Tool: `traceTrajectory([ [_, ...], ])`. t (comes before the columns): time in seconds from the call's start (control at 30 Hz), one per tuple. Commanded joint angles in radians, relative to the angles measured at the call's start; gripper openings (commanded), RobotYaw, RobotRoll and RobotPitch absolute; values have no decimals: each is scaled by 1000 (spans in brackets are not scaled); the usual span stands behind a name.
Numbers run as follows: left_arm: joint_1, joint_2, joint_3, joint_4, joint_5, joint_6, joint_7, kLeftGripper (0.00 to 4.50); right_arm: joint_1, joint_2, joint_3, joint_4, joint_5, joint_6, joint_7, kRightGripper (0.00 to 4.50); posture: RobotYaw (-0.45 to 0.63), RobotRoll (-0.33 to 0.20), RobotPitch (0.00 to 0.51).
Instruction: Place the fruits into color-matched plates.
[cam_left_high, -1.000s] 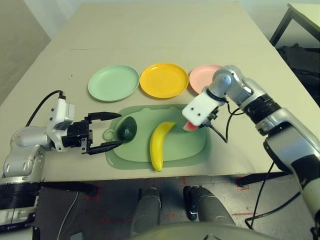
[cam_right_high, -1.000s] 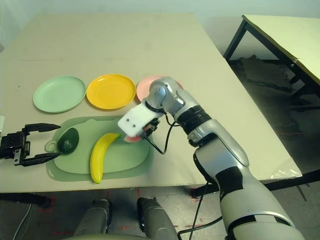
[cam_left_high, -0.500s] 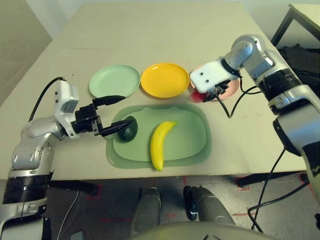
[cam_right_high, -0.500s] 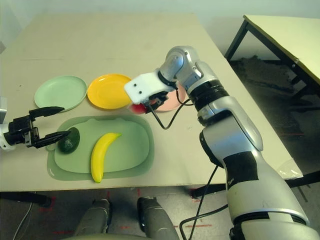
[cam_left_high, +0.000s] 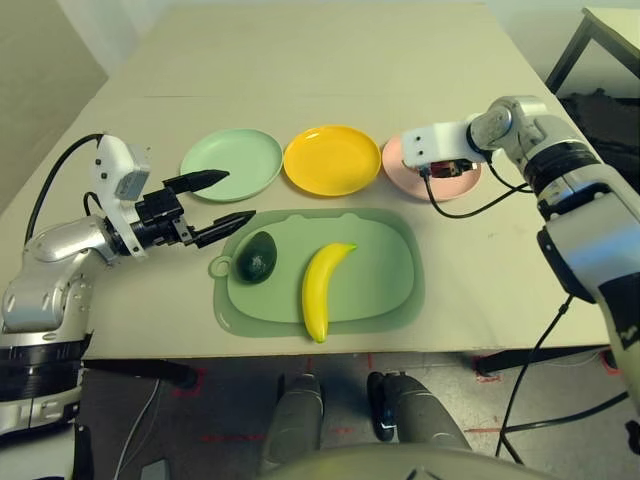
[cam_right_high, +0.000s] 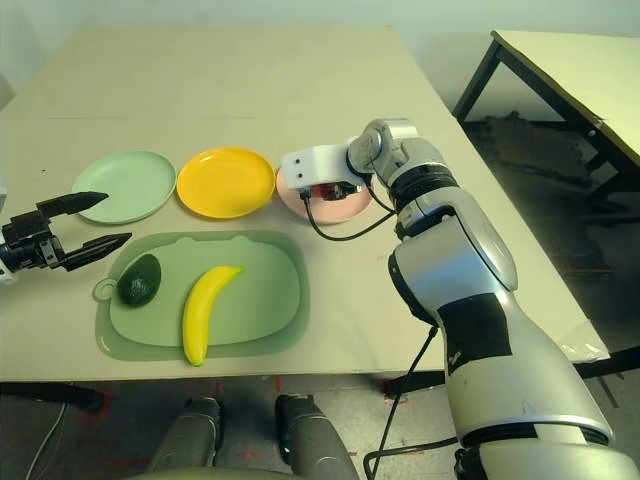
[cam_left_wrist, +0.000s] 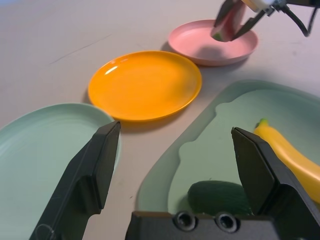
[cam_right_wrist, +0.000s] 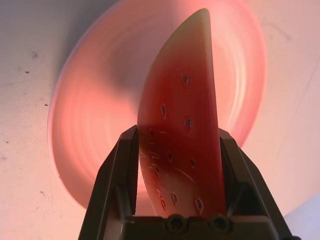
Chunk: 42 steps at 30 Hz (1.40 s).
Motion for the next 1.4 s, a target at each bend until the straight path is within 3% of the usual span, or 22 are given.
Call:
traceTrajectory([
  [0.03,18,19,15,-23,17,7,7,4500,18,7,-3,15,-27,8,-23,2120,160,0,160],
  [0.27,9,29,22,11,42,-7,28,4500,24,8,-6,16,-50,-2,-30,4480,154,0,162],
  [0.53,-10,23,10,34,50,-23,19,4500,8,-6,-11,12,-54,-30,4,4480,138,0,161],
  [0.73,-21,52,9,109,60,-78,-73,4500,-81,-16,-4,-40,-49,-219,147,4480,115,0,164],
  [0.83,-12,59,22,137,15,-101,-172,4500,-104,-3,-36,-100,19,-334,295,4480,101,0,167],
  [0.97,28,73,46,149,-46,-116,-312,4500,-41,11,-68,-310,183,-427,535,4480,91,0,169],
  [1.1,78,98,61,148,-72,-130,-421,4500,77,-14,-50,-665,344,-311,718,4480,90,0,172],
  [1.23,109,122,67,166,-61,-171,-495,4500,137,-54,16,-972,490,-81,745,4480,98,0,171],
  [1.4,112,149,54,197,-31,-236,-563,4500,166,-45,49,-1144,561,105,745,4480,107,0,170],
])
